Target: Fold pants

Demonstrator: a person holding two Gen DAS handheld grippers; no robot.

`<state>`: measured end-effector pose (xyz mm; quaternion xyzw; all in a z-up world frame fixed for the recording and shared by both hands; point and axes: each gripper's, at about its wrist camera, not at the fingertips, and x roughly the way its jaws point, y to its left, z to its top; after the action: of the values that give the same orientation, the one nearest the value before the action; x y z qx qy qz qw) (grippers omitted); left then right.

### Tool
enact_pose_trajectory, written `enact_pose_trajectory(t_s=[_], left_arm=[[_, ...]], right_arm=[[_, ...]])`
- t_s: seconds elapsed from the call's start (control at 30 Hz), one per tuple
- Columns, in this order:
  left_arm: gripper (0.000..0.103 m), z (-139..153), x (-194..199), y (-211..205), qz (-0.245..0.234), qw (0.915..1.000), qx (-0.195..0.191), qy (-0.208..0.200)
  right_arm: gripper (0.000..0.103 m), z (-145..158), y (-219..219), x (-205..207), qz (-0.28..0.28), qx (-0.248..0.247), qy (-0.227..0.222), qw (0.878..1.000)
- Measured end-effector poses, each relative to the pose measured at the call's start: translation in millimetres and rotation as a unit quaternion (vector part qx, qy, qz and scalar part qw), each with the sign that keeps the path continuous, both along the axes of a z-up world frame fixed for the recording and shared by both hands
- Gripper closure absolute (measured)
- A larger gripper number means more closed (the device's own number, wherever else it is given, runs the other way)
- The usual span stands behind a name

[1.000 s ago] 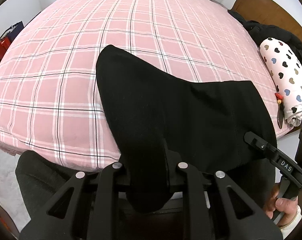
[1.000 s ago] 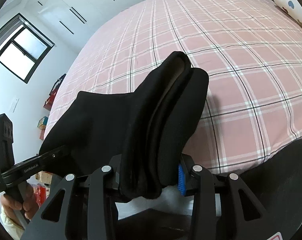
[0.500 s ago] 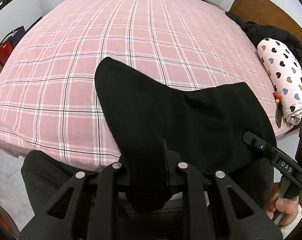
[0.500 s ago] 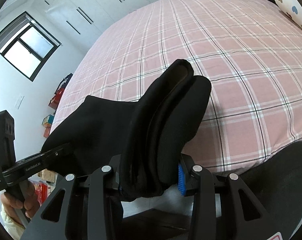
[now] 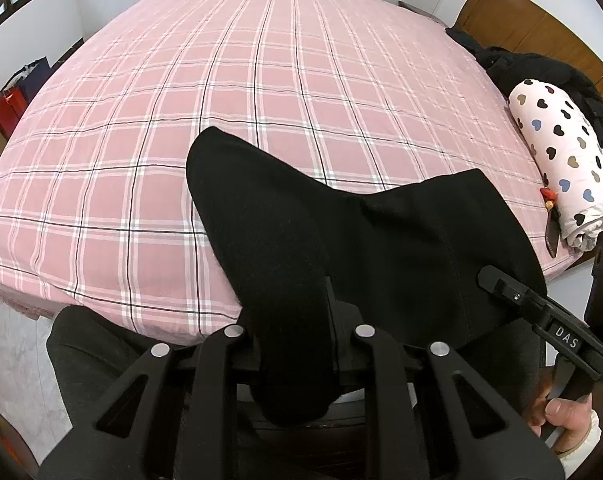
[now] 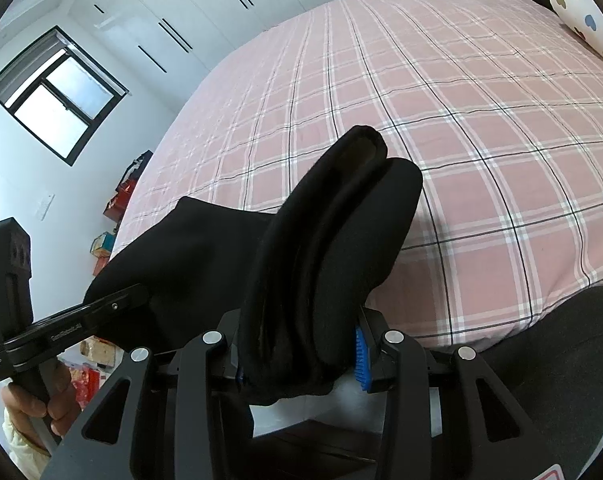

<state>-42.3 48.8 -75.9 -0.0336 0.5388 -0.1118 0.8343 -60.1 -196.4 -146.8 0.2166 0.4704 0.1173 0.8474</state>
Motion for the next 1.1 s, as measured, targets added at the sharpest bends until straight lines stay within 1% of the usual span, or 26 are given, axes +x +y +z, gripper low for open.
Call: enact_pose_trajectory(t_s=[0.2, 0.47, 0.7, 0.83, 0.9, 1.0, 1.1], left_arm=[[0.084, 5.5, -1.0, 0.1, -0.002, 1.0, 0.0, -0.005], [0.084, 1.4, 1.9, 0.3, -0.001, 1.0, 0.001, 0.0], [0.084, -11.5, 6.7, 1.1, 0.001, 0.9999, 0.005, 0.015], [0.084, -24.1, 8.9, 7.3, 0.006, 0.9994, -0.003, 0.032], [0.085, -21.5, 7.1, 8.4, 0.001, 0.9995, -0.01, 0.028], [0.085, -7.9, 4.4, 10.1, -0.004, 0.9997, -0.022, 0.014], [0.085, 5.0, 3.0, 11.7, -0.004, 0.9994, -0.033, 0.003]], right_arm=[[0.066, 5.3, 0.4, -1.1, 0.004, 0.0, -0.006, 1.0], [0.066, -1.6, -1.5, 2.0, 0.001, 0.003, 0.003, 1.0], [0.066, -11.2, -2.3, 5.3, -0.004, 0.009, 0.018, 1.0], [0.066, -16.4, -4.0, 4.9, -0.006, 0.012, 0.024, 1.0], [0.066, -10.3, -1.4, 1.8, -0.001, 0.01, 0.013, 1.0], [0.067, 4.4, 4.2, -1.0, 0.008, 0.001, -0.007, 1.0], [0.067, 19.8, 4.7, -2.0, 0.008, 0.005, -0.021, 1.0]])
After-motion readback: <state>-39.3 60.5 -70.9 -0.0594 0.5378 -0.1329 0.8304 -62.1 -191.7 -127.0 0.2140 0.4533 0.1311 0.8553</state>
